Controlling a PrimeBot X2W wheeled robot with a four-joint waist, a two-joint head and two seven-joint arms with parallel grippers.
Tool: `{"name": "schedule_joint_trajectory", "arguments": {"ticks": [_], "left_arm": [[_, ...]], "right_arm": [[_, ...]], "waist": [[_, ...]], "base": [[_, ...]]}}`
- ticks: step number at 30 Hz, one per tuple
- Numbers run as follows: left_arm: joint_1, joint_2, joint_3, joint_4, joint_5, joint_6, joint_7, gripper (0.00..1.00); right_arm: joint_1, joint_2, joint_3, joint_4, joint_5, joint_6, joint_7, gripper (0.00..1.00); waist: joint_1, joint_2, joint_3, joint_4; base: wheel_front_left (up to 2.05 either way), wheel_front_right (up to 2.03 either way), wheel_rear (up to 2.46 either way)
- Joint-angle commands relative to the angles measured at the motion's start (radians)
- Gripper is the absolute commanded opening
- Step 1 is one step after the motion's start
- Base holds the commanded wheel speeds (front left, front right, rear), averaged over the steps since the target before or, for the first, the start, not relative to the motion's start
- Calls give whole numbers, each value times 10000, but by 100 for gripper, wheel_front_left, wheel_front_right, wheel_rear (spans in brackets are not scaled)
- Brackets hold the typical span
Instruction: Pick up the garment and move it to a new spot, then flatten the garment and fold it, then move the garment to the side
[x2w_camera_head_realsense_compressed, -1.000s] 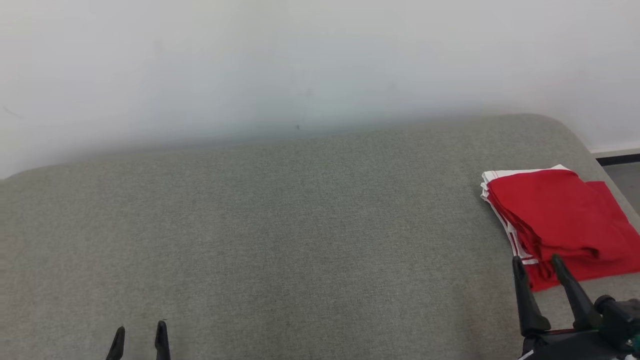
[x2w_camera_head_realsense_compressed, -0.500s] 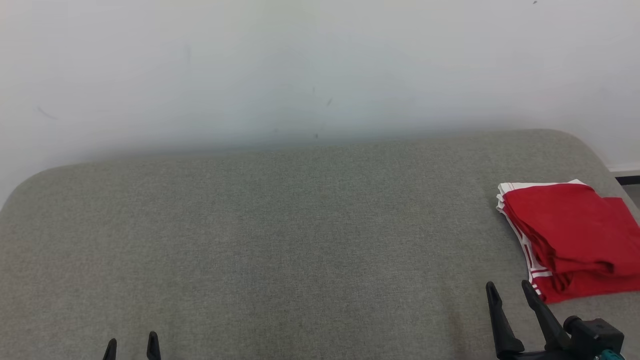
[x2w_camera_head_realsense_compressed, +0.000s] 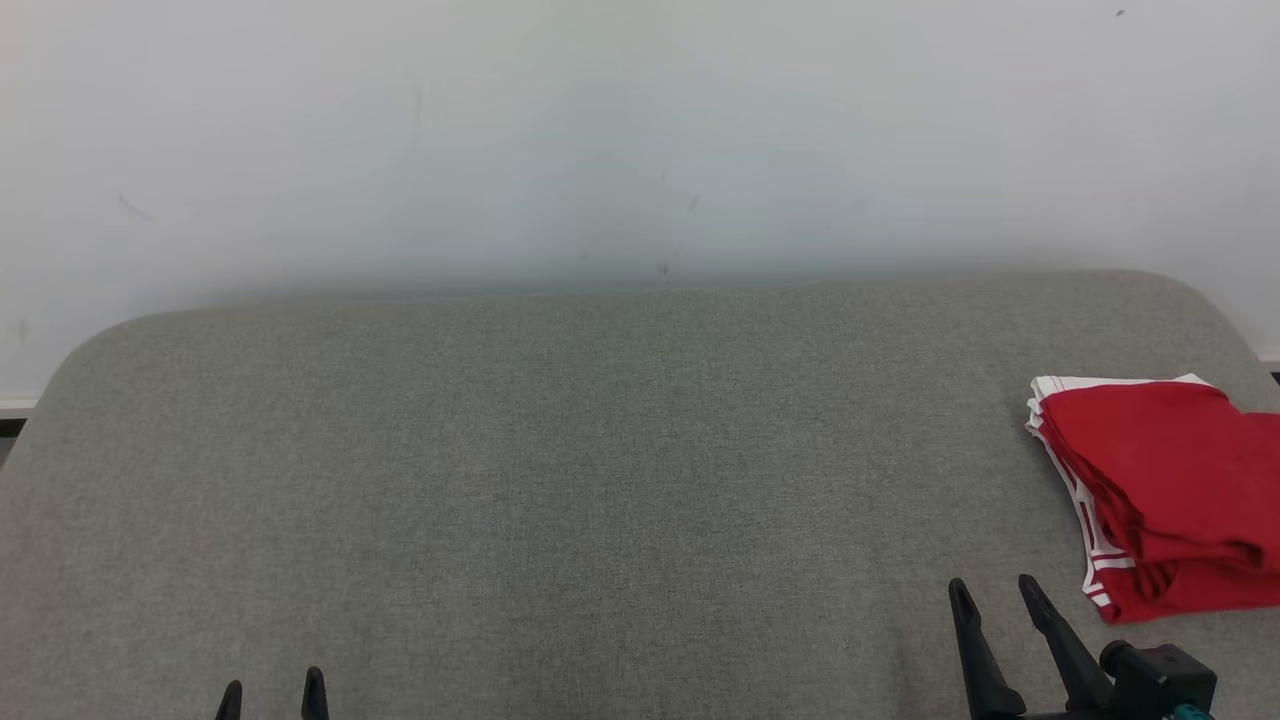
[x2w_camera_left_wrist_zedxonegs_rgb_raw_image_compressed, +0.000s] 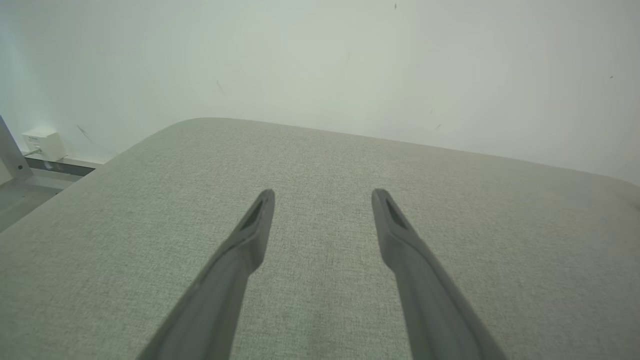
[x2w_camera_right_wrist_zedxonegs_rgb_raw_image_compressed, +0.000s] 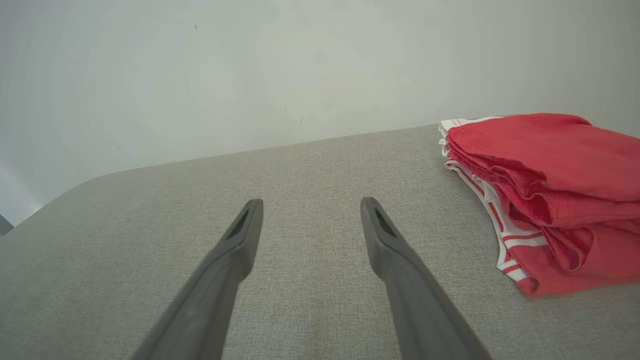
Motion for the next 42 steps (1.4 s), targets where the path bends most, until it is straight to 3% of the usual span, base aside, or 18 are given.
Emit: {"name": "schedule_joint_trajectory", "arguments": {"ticks": [1, 22, 23, 29, 42], "left_arm": [[154, -1, 1, 4, 28, 9, -24, 100], [186, -36, -59, -190, -39, 9, -24, 100], [124, -23, -54, -156, -28, 0, 2, 0], [157, -90, -62, 361, -205, -8, 57, 0], [-403, -67, -32, 477, -2795, -5, 740, 0]], "right_arm": [[15, 44, 7, 26, -42, 0, -51, 100], [28, 212, 196, 59, 67, 0, -134, 100], [4, 181, 195, 67, 28, 0, -84, 0], [261, 215, 238, 539, 156, 0, -4, 0], [-84, 350, -185, 487, 2534, 1, 503, 0]], "waist": [[0, 1, 5, -1], [0, 1, 123, -117], [0, 1, 125, -118], [0, 1, 130, -118], [0, 1, 174, -93]], "base": [[0, 0, 0], [0, 0, 0], [0, 0, 0], [0, 0, 0], [0, 0, 0]]}}
